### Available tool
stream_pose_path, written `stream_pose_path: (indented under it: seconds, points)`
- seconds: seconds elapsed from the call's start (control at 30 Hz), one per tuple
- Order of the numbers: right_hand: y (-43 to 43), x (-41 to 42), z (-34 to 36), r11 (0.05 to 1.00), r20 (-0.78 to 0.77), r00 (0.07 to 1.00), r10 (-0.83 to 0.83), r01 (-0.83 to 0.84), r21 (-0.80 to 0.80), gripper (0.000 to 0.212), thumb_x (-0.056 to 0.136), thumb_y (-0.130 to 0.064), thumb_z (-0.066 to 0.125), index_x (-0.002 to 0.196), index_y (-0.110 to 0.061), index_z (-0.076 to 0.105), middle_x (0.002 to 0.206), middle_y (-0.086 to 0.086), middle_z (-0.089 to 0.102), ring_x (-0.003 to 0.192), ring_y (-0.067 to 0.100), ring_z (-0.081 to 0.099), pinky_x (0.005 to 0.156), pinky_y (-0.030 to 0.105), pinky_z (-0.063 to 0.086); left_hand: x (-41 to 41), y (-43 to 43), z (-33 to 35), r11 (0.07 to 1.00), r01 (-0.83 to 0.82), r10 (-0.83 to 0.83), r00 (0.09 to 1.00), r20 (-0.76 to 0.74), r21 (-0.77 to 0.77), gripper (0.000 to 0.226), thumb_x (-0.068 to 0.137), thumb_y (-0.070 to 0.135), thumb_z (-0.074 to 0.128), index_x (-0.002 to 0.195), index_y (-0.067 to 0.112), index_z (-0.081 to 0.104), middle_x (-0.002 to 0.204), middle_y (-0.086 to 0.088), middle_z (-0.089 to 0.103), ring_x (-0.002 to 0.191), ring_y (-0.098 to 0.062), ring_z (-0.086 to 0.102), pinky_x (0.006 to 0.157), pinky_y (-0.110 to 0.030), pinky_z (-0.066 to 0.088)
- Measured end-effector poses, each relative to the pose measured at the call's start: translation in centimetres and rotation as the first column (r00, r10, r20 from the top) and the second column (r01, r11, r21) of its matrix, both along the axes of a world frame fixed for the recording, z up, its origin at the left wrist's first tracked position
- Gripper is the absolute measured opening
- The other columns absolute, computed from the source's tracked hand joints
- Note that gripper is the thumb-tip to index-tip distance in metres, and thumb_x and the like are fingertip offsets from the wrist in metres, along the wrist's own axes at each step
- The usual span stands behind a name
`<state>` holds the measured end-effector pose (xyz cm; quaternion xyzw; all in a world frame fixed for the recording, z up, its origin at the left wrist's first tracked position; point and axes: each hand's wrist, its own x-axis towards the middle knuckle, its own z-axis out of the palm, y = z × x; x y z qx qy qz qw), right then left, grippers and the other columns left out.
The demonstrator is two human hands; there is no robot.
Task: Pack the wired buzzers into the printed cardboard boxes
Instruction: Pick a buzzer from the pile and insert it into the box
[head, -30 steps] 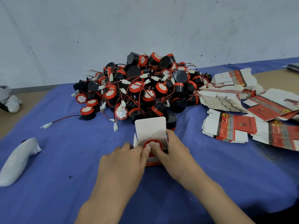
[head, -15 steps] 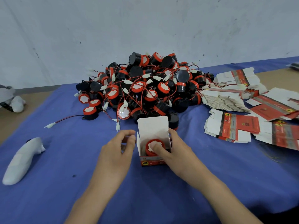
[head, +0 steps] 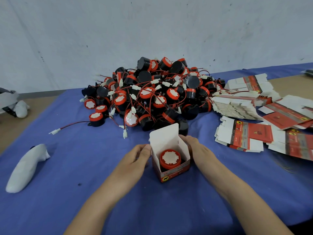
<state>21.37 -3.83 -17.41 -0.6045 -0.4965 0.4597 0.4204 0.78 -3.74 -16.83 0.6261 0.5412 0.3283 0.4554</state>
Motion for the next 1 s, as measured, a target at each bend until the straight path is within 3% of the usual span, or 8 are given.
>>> stream_pose_path:
  seconds: [0.2, 0.3, 0.47, 0.6, 0.67, 0.77, 0.9, 1.0]
  points:
    - [-1.0, 1.2, -1.1, 0.998, 0.012, 0.999, 0.048, -0.048, 0.037, 0.040, 0.102, -0.043, 0.046, 0.142, -0.045, 0.050, 0.133, -0.023, 0.059, 0.126, 0.000, 0.052, 0.107, 0.025, 0.040, -1.4, -0.3, 0.4, 0.989, 0.131, -0.129, 0.991, 0.027, -0.066, 0.031, 0.102, 0.045, 0.043, 0.124, 0.037, 0.062, 0.116, 0.020, 0.071, 0.106, 0.002, 0.065, 0.087, -0.019, 0.054]
    - [-0.9, 1.2, -1.0, 0.993, 0.014, 0.994, 0.107, -0.108, 0.048, 0.042, 0.102, -0.047, 0.046, 0.144, -0.042, 0.049, 0.135, -0.022, 0.059, 0.120, -0.006, 0.054, 0.103, 0.019, 0.042, -0.9, -0.3, 0.2, 0.990, 0.132, -0.132, 0.991, 0.011, -0.052, 0.030, 0.102, 0.044, 0.044, 0.123, 0.034, 0.062, 0.113, 0.019, 0.072, 0.103, 0.006, 0.065, 0.076, -0.009, 0.051]
    - [-0.9, 1.2, -1.1, 0.989, 0.015, 0.991, 0.131, -0.131, 0.068, 0.036, 0.103, -0.044, 0.048, 0.139, -0.043, 0.049, 0.100, -0.038, 0.066, 0.092, -0.025, 0.058, 0.072, -0.001, 0.045, 0.1, -0.3, 0.1, 0.992, 0.122, -0.122, 0.992, 0.013, -0.013, 0.023, 0.099, 0.048, 0.046, 0.112, 0.037, 0.061, 0.100, 0.032, 0.070, 0.094, 0.015, 0.063, 0.071, -0.004, 0.048]
    - [-0.8, 1.0, -1.2, 0.983, 0.034, 0.987, 0.155, -0.157, 0.092, 0.026, 0.104, -0.035, 0.051, 0.128, -0.047, 0.050, 0.101, -0.020, 0.073, 0.092, -0.013, 0.065, 0.071, 0.003, 0.047, 0.3, -0.1, -0.1, 0.992, 0.123, -0.124, 0.992, 0.016, 0.021, 0.032, 0.088, 0.058, 0.048, 0.110, 0.039, 0.061, 0.102, 0.030, 0.071, 0.097, 0.012, 0.064, 0.076, -0.009, 0.048]
    - [-1.0, 0.8, -1.2, 0.976, 0.050, 0.983, 0.177, -0.182, 0.116, 0.026, 0.105, -0.028, 0.051, 0.117, -0.052, 0.051, 0.098, -0.023, 0.073, 0.091, -0.009, 0.066, 0.072, 0.005, 0.047, 0.4, 0.0, -0.3, 0.992, 0.119, -0.120, 0.993, 0.013, 0.044, 0.040, 0.082, 0.060, 0.050, 0.113, 0.038, 0.062, 0.105, 0.026, 0.072, 0.100, 0.008, 0.065, 0.085, -0.015, 0.050]
    - [-1.2, 0.4, -1.0, 0.967, 0.085, 0.976, 0.200, -0.211, 0.144, 0.031, 0.106, -0.023, 0.049, 0.115, -0.053, 0.051, 0.103, -0.021, 0.072, 0.097, 0.006, 0.067, 0.077, 0.013, 0.053, 0.8, 0.0, -0.4, 0.989, 0.130, -0.130, 0.991, -0.009, 0.068, 0.032, 0.093, 0.049, 0.055, 0.120, 0.033, 0.063, 0.110, 0.020, 0.072, 0.105, 0.003, 0.065, 0.093, -0.022, 0.053]
    - [-1.3, 0.2, -1.0, 0.965, 0.080, 0.977, 0.198, -0.209, 0.161, 0.031, 0.106, -0.022, 0.048, 0.120, -0.050, 0.053, 0.106, -0.014, 0.072, 0.103, 0.014, 0.066, 0.086, 0.023, 0.054, 1.2, 0.0, -0.2, 0.983, 0.148, -0.148, 0.989, -0.011, 0.108, 0.021, 0.103, 0.027, 0.054, 0.120, 0.034, 0.064, 0.109, 0.021, 0.073, 0.104, 0.002, 0.066, 0.089, -0.017, 0.053]
    - [-1.4, 0.2, -1.0, 0.965, 0.098, 0.975, 0.197, -0.211, 0.154, 0.026, 0.106, -0.025, 0.049, 0.123, -0.043, 0.056, 0.108, -0.011, 0.073, 0.105, 0.020, 0.066, 0.092, 0.039, 0.054, 1.4, -0.1, 0.0, 0.978, 0.158, -0.158, 0.987, -0.006, 0.140, 0.026, 0.103, 0.018, 0.054, 0.115, 0.041, 0.060, 0.106, 0.031, 0.070, 0.100, 0.009, 0.064, 0.078, -0.008, 0.049]
